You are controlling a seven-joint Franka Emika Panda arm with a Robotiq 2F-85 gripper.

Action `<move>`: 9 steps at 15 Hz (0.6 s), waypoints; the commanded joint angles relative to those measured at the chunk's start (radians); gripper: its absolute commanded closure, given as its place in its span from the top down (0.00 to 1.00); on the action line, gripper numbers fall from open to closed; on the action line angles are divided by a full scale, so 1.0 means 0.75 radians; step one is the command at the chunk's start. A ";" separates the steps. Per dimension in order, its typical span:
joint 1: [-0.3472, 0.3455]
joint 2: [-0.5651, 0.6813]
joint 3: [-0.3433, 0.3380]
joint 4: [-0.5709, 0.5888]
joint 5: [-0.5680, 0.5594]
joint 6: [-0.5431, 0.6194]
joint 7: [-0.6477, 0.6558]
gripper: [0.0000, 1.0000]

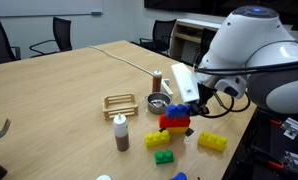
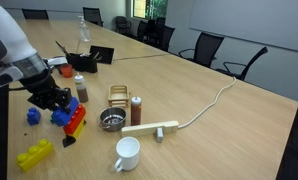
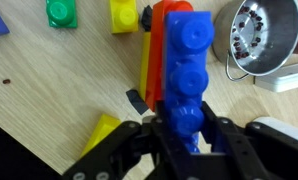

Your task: Stack the blue building block on the right on top of the orange building block

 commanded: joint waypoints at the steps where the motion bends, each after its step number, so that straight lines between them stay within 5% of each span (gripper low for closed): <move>1: -0.084 -0.036 0.071 0.015 -0.006 0.012 0.000 0.10; 9: -0.194 -0.008 0.172 0.075 0.025 0.015 -0.032 0.10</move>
